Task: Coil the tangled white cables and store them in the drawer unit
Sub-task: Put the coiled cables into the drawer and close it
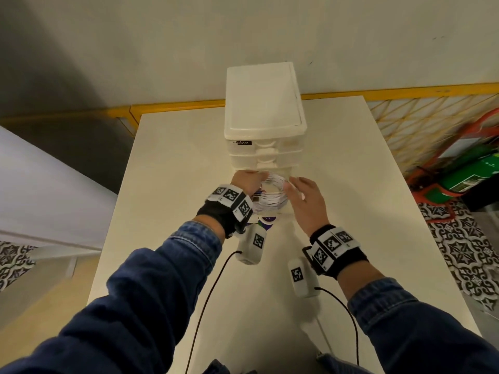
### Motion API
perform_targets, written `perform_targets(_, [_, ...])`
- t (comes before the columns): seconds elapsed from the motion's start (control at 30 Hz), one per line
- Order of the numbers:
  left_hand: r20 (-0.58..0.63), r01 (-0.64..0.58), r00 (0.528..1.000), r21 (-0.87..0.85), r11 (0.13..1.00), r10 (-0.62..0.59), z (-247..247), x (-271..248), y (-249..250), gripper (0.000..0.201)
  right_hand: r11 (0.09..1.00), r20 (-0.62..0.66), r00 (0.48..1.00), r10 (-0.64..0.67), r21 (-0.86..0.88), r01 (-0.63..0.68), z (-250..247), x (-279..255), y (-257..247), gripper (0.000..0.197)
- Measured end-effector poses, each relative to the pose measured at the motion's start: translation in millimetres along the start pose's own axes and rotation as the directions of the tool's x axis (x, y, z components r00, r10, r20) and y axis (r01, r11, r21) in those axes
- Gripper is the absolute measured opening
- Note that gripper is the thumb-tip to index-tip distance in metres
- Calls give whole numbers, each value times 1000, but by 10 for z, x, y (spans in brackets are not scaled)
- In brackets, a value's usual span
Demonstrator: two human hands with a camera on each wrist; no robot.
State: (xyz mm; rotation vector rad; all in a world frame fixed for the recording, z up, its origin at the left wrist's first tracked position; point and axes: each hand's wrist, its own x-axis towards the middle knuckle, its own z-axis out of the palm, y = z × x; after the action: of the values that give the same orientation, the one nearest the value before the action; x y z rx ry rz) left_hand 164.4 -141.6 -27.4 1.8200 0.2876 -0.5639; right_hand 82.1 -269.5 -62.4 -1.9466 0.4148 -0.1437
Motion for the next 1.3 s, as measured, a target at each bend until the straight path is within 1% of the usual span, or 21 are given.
perform_targets(0.13, [-88,-130,988,9,991,130,106,-1,-81,28,994,11,999,-53,-96,54,64,-20,58,39])
perform_targets(0.23, [-156,-184,968,95,978,197,186,-30,-119,29,975,37,992,-119,-186,124,88,-46,93,41])
perform_targets(0.3, [-142,-217,959,179,960,243,197,-52,-98,23,955,52,986,-160,-245,168,89,-43,121,42])
perform_targets(0.33, [-122,-218,961,215,952,247,193,-60,-75,25,947,60,984,-170,-265,180,91,-41,132,42])
perform_targets(0.4, [-72,-165,978,314,935,197,169,-85,-28,33,936,70,982,-177,-296,190,94,-35,146,42])
perform_targets(0.43, [-61,-137,983,367,920,171,146,-104,-7,33,931,72,981,-182,-309,195,94,-33,153,41])
perform_targets(0.47, [-46,-140,983,421,896,176,124,-114,-1,29,925,75,979,-187,-322,202,95,-33,156,42])
perform_targets(0.57, [42,-218,972,539,814,233,43,-172,6,28,910,82,978,-190,-361,206,95,-38,138,42])
perform_targets(0.6, [47,-235,967,545,805,251,3,-172,-4,26,905,81,979,-185,-375,202,94,-38,131,42])
perform_targets(0.67, [10,-256,955,531,808,296,-79,-163,-26,25,888,79,980,-183,-415,199,87,-40,113,41])
perform_targets(0.73, [-28,-297,928,548,782,373,-145,-155,-61,29,866,73,977,-200,-453,211,85,-45,96,41])
perform_targets(0.8, [-43,-342,895,569,747,443,-180,-151,-94,23,854,72,976,-205,-474,214,88,-50,77,40])
perform_targets(0.83, [-57,-340,888,588,734,457,-183,-157,-91,19,851,69,976,-207,-479,214,90,-54,71,40])
perform_targets(0.9, [-52,-315,894,635,706,446,-159,-141,-97,18,850,56,972,-228,-476,226,90,-57,67,42])
perform_targets(0.93, [-45,-304,900,648,699,433,-142,-123,-102,19,841,54,964,-260,-477,254,87,-55,67,43])
perform_targets(1.0, [-48,-293,905,650,701,423,-113,-95,-102,19,800,104,936,-335,-494,342,96,-44,87,43])
perform_targets(1.03, [-52,-293,903,651,700,427,-100,-78,-101,19,783,151,927,-344,-498,372,104,-42,97,42])
perform_targets(1.07, [-49,-296,900,658,693,432,-90,-61,-98,19,776,196,922,-333,-498,386,109,-41,108,44])
perform_targets(1.17, [-20,-315,897,671,672,441,-84,-20,-103,15,779,271,923,-275,-499,378,88,-44,132,64])
perform_targets(1.23, [-24,-334,892,639,693,451,-125,-18,-120,12,781,324,915,-239,-495,380,50,-44,134,75])
perform_targets(1.3, [-60,-363,870,594,718,490,-211,-42,-137,18,771,372,898,-234,-491,405,-14,-51,134,88])
